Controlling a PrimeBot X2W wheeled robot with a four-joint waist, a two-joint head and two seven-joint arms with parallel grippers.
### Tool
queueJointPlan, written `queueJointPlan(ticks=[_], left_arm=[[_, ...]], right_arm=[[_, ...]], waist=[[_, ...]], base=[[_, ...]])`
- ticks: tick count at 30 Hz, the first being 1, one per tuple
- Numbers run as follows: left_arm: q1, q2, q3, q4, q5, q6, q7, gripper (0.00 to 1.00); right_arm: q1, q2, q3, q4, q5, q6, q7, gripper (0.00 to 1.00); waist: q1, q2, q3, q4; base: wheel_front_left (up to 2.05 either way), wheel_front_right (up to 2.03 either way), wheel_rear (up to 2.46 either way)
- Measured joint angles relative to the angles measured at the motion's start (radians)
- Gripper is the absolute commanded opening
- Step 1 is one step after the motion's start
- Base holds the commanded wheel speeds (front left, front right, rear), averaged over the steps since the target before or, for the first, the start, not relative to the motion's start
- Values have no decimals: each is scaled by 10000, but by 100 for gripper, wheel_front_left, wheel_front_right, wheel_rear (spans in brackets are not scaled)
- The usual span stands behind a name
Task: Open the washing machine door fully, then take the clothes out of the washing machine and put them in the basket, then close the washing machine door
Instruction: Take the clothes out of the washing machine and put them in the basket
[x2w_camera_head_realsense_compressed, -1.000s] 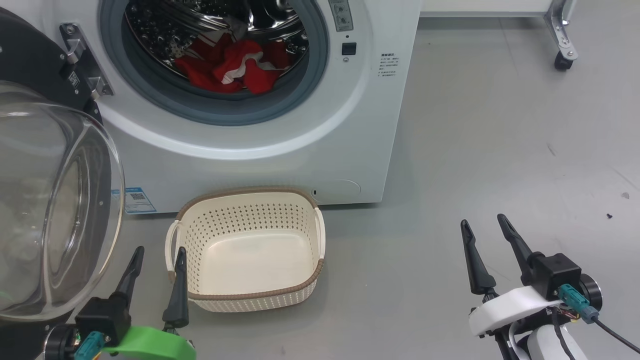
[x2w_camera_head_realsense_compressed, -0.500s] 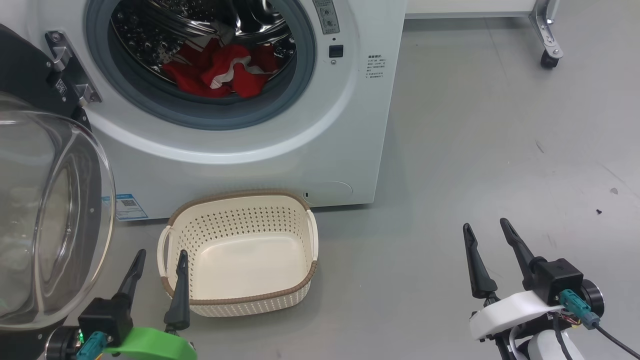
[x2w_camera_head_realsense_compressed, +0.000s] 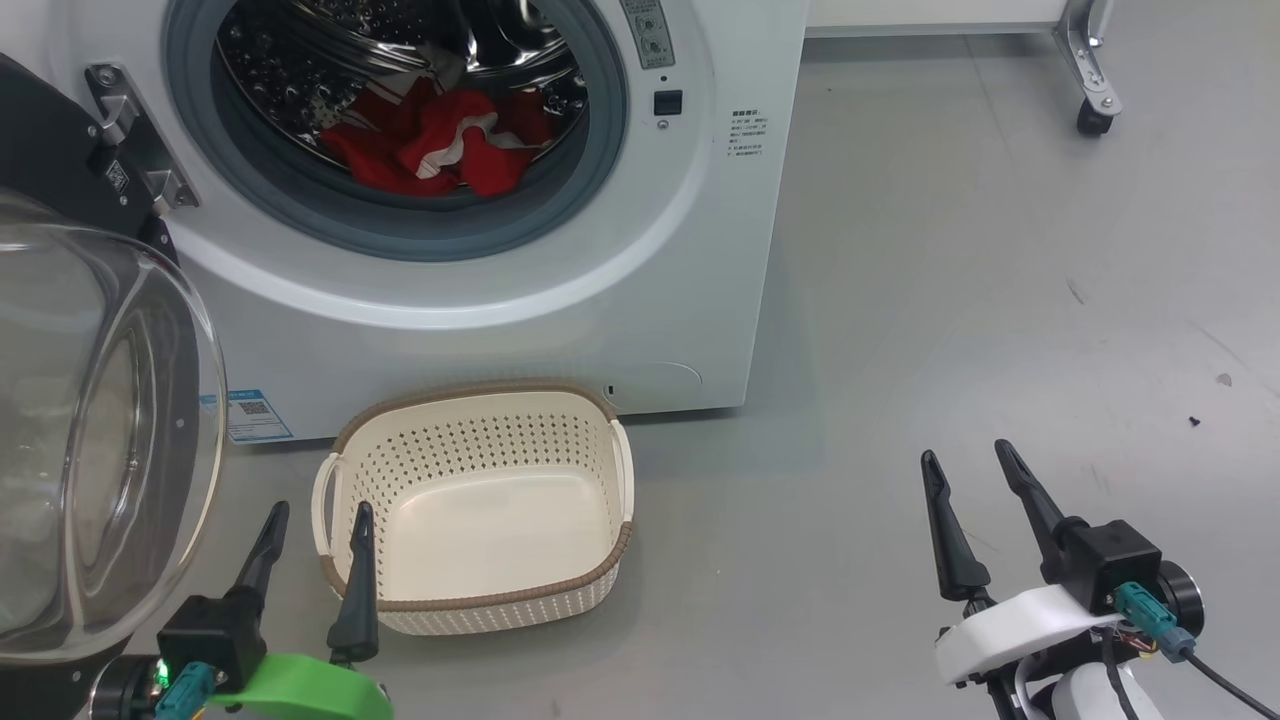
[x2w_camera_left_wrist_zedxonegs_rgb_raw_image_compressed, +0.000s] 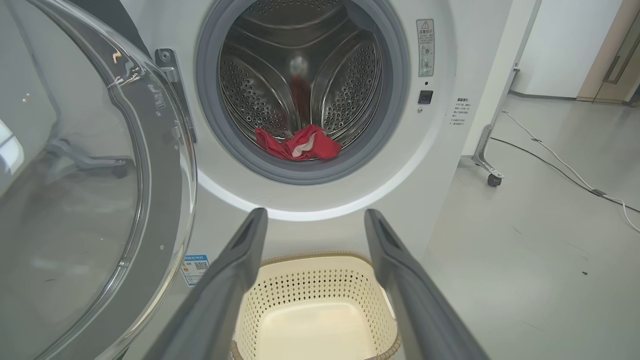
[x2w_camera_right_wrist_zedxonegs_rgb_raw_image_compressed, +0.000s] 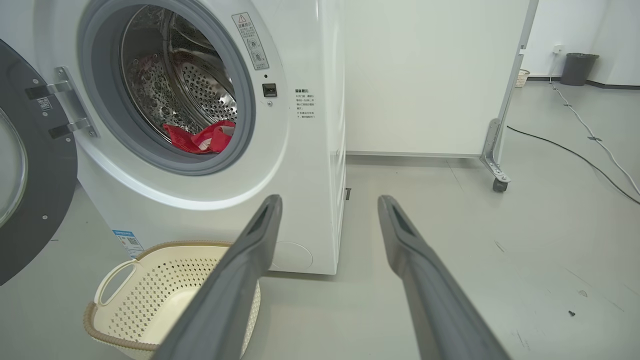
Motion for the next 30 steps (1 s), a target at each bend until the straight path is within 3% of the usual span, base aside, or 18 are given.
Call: queueJointPlan(ticks=[15, 30], left_arm=[[2, -44, -50, -12, 69, 19, 71, 100], [0, -38, -46, -102, 188, 119, -10, 100]], right_arm=[[16, 2, 98, -56, 10, -86, 0, 100], [16, 2, 105, -54, 12, -90, 0, 100]], waist=[[0, 0, 61, -34], [0, 0, 115, -57]], base=[[23, -24, 0], [83, -83, 0]])
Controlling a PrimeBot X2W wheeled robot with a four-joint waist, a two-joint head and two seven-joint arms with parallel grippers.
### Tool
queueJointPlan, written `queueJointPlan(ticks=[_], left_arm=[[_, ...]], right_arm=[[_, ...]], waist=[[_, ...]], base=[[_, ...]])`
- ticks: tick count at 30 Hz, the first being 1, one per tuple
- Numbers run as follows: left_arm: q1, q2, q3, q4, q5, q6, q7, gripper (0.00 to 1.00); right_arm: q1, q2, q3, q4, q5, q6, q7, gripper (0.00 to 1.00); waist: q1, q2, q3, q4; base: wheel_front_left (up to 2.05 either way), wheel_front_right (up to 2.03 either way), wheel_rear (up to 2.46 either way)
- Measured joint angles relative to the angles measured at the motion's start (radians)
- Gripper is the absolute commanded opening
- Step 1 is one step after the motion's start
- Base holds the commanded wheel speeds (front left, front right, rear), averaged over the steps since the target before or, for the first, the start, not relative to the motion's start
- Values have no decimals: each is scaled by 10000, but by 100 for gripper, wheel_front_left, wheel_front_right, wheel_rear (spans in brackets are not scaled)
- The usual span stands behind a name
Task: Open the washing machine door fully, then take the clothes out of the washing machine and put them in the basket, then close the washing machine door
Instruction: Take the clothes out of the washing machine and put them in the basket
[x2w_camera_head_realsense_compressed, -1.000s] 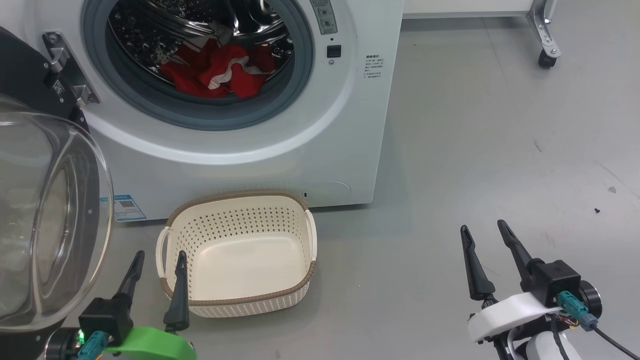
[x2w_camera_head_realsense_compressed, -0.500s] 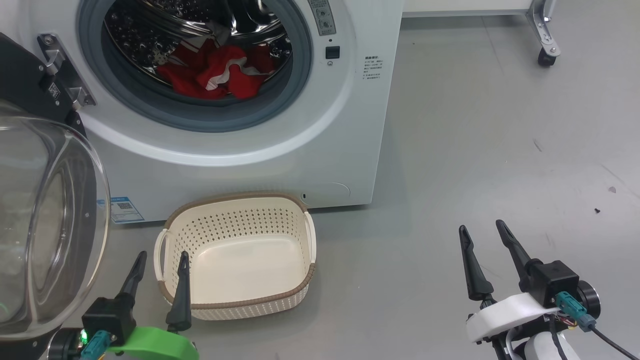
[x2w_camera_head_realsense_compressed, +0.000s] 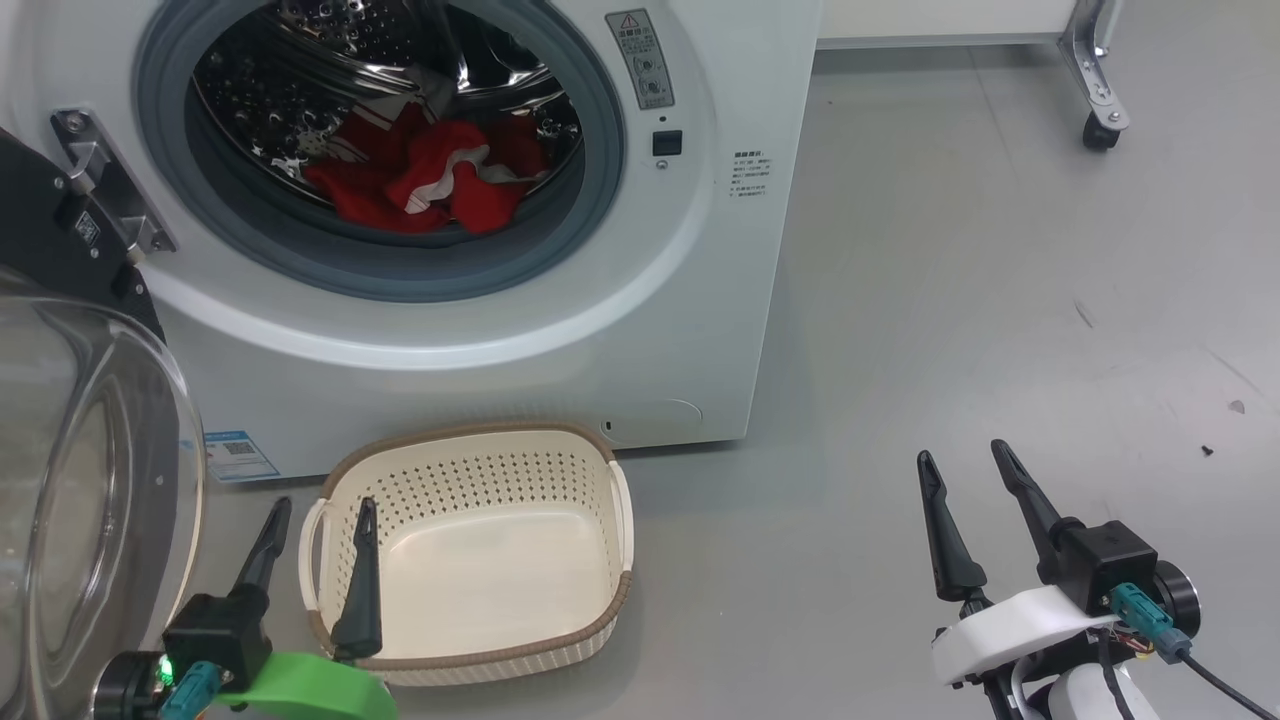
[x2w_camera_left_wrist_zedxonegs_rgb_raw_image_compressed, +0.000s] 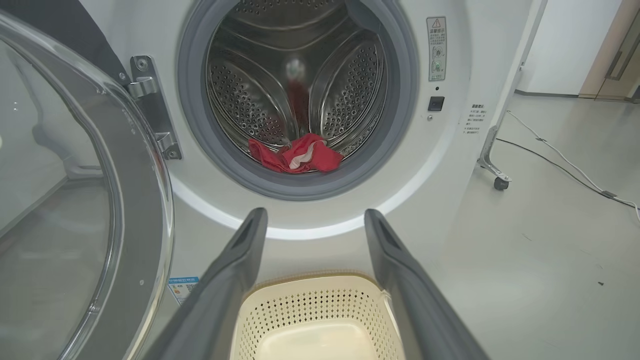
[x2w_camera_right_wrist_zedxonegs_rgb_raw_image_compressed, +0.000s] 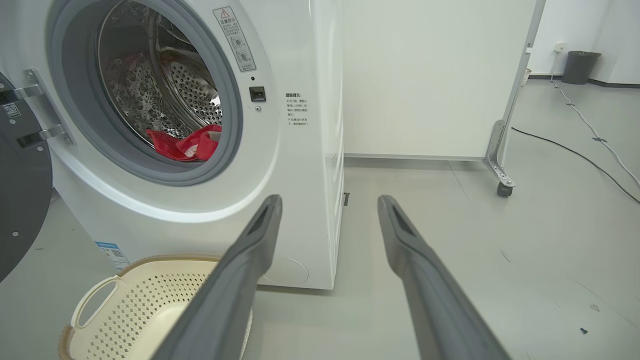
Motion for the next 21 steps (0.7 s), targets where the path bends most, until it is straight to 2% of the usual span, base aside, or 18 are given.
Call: queueJointPlan(ticks=[11, 21], left_arm=[[-2, -4, 10, -58, 0, 69, -29, 100], [-2, -8, 8, 19, -2, 73, -27, 100]], right_arm=[[-1, 0, 54, 6, 2, 0, 0, 100], [-1, 0, 92, 52, 13, 0, 0, 100]], waist=[[0, 0, 9, 44], [0, 0, -33, 55]], base=[[74, -74, 0], [32, -32, 0]])
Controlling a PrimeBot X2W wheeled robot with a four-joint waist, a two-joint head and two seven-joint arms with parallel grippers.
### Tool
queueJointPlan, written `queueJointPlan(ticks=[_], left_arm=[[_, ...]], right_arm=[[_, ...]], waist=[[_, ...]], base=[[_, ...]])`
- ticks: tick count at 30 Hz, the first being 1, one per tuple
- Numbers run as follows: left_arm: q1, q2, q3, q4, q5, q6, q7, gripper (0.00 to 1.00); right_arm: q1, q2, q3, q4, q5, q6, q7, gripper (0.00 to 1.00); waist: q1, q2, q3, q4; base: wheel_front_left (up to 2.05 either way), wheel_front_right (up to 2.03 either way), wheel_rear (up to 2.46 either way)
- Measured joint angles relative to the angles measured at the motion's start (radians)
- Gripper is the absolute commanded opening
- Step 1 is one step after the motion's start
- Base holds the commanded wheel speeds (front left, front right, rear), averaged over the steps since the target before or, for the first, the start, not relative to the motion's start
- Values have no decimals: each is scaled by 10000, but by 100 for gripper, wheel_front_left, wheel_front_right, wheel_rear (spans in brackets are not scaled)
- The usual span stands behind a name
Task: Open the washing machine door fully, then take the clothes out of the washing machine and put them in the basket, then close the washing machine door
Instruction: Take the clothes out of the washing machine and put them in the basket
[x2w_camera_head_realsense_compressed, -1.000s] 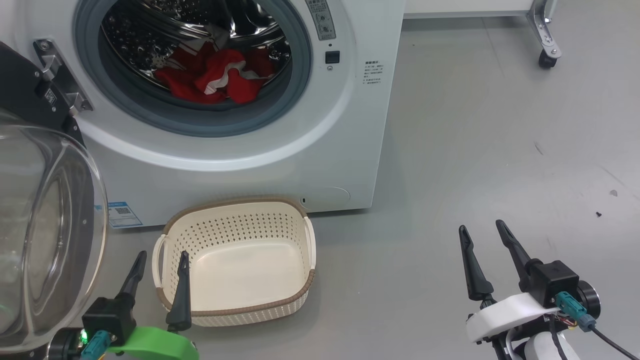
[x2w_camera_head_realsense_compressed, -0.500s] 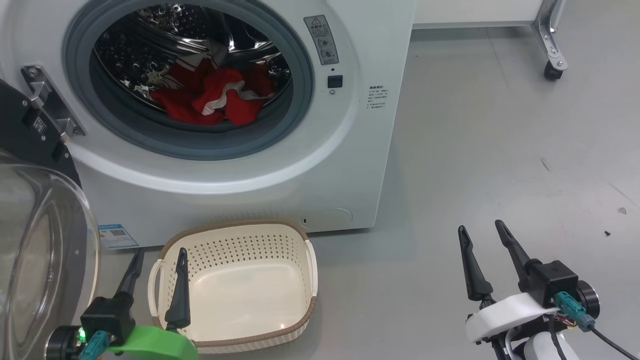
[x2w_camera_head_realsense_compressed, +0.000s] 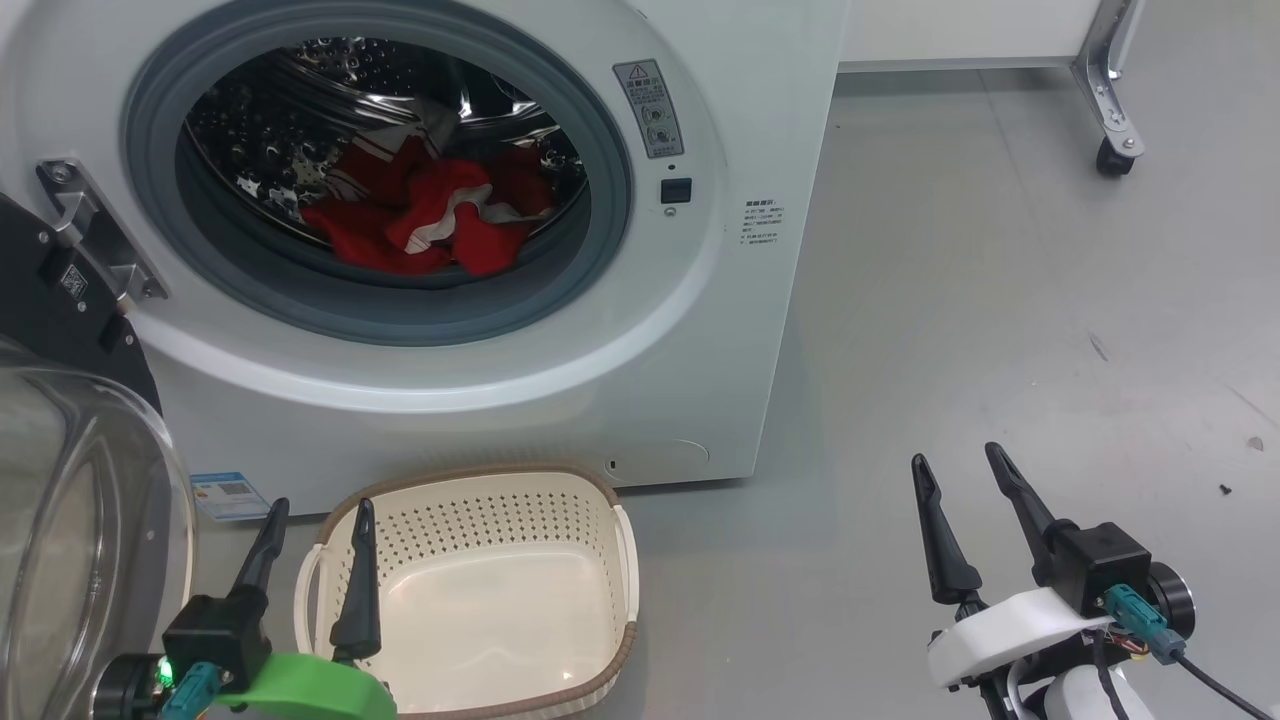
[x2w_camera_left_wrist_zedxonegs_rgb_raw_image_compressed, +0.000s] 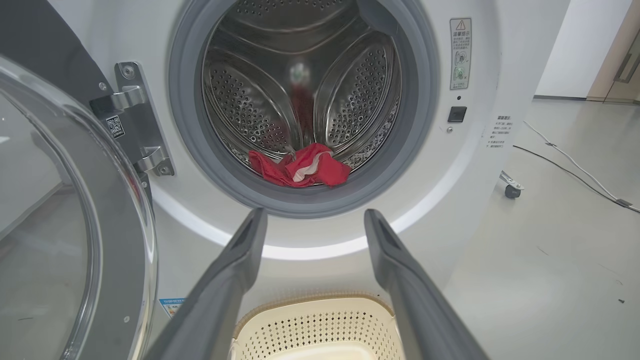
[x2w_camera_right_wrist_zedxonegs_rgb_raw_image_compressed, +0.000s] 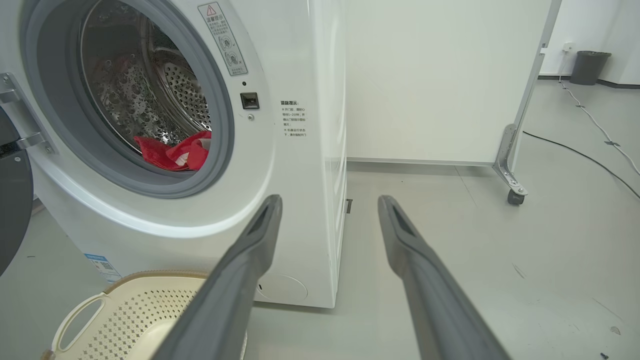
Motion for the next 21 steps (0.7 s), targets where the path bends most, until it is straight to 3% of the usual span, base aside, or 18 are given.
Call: queueJointPlan(ticks=[21], left_arm=[[2, -52, -109, 77, 52, 77, 67, 100]], right_arm=[[-3, -2, 17, 21, 0, 6, 0, 100]], waist=[[0, 0, 16, 124]], base=[[0, 0, 0]])
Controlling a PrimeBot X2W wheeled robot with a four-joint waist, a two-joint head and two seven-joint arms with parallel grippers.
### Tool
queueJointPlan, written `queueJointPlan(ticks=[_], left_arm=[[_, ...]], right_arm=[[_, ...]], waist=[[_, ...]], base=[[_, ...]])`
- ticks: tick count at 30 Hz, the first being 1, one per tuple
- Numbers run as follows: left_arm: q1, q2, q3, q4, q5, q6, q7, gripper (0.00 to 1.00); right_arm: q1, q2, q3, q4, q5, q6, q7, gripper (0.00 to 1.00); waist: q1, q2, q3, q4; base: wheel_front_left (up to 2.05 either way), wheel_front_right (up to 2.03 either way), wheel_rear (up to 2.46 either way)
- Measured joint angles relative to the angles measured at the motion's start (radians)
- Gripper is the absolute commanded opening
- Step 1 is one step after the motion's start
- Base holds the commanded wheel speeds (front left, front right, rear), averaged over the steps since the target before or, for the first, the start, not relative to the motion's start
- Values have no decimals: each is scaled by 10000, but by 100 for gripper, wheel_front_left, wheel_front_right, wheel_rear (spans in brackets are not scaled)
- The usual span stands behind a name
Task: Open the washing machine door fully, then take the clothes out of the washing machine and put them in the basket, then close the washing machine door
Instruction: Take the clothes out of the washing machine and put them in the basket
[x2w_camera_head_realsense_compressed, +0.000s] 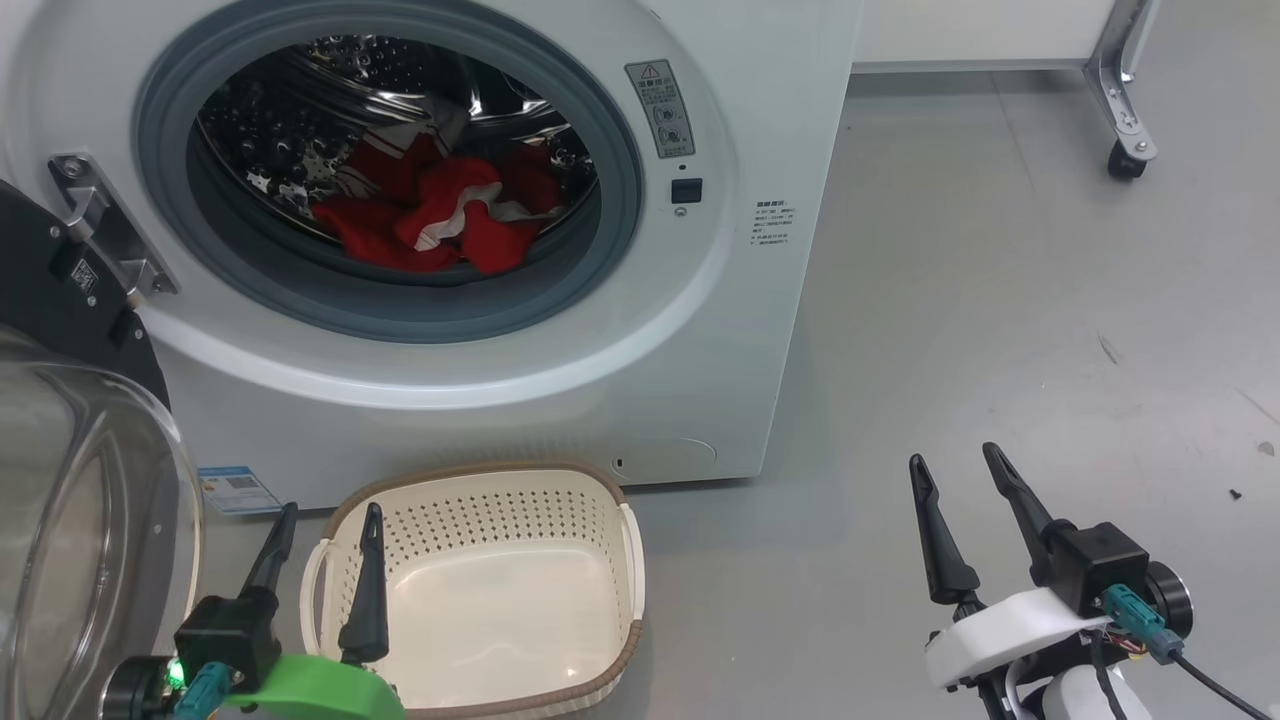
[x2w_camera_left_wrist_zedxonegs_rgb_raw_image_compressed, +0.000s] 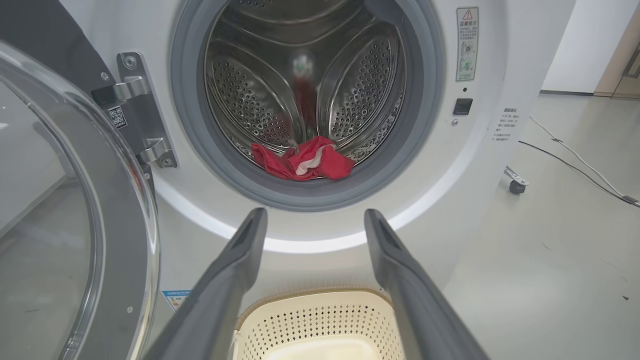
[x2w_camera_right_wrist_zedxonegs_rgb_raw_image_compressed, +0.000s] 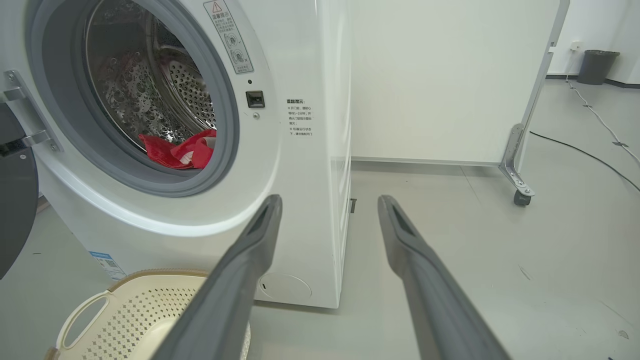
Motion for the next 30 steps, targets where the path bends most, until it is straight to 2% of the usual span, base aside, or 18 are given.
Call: queueJointPlan(ticks=[11, 18, 23, 30], left_arm=[[-415, -84, -293, -107, 190, -21, 151, 100], [-1406, -77, -522, 105, 194, -318, 435, 100], [-2179, -27, -385, 591, 150, -426, 662, 100], [-3363, 188, 259, 1170, -460, -539, 1256, 100]], right_arm=[[-212, -2, 136, -303, -2, 13, 0, 100], [-583, -4, 301, -571, 0, 13, 0, 100], [-812, -8, 470, -639, 119, 13, 0, 100], [-1265, -13, 675, -909, 433, -4, -2, 100]], waist=[[0, 0, 676, -120], [0, 0, 1489, -259], [0, 0, 2145, -406], [0, 0, 3091, -719]], base=[[0, 0, 0], [0, 0, 0], [0, 0, 0], [0, 0, 0]])
